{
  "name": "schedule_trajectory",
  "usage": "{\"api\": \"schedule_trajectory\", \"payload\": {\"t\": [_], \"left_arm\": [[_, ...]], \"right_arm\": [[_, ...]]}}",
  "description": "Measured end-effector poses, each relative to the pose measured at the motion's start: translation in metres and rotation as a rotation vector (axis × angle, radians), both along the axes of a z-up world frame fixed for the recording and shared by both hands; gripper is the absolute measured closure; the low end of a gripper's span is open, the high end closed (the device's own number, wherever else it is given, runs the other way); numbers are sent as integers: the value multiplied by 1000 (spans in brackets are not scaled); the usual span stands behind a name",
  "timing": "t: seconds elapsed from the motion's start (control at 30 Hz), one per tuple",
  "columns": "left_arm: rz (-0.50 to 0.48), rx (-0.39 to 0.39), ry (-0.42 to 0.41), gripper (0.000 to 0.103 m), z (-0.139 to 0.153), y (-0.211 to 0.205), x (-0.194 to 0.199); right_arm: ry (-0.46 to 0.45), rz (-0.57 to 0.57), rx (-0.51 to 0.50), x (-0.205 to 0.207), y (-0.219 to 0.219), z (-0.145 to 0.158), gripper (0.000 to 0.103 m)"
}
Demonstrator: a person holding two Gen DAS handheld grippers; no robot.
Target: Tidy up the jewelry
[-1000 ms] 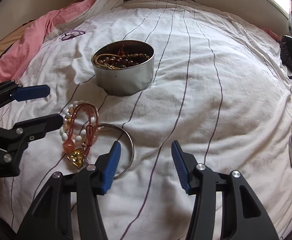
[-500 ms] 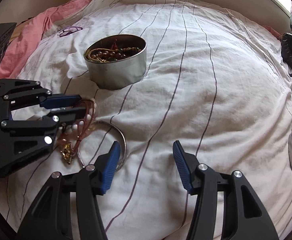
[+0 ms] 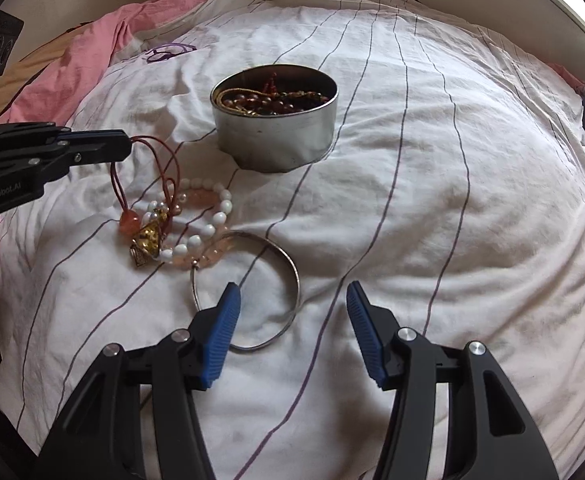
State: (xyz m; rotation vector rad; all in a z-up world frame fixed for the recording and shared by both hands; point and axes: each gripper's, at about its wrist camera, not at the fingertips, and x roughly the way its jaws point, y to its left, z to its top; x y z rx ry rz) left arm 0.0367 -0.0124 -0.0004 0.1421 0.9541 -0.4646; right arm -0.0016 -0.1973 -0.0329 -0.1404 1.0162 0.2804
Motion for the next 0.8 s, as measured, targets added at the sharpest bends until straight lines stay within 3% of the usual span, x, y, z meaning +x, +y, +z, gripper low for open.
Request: {"api": "schedule_trajectory", "payload": {"t": [0.17,0.33,0.47,0.5,0.53,0.6,0.8], "left_arm": [[13,33,53,95,-15,4,0],[29,52,33,46,-22,0,0],[19,105,25,43,-35,-9,2],[7,102,18,55,-34,-11,0],[-7,95,23,80,-33,-12,-1],[-19,56,29,99,-25,-11,-1],[34,-35,-27,101,2,7,-6]], "right_arm": [[15,12,27,-3,1,-3,50],[26,30,60,-5,2,-4,68],[22,11,77,-5,-2,-5,85],[16,6,86,-6,-4,-3,90],[7,-1,99,-5,-6,-1,94],[-15,-14,109,-6,-9,5,99],[-18,-34,124,-4,-13,7,98]]}}
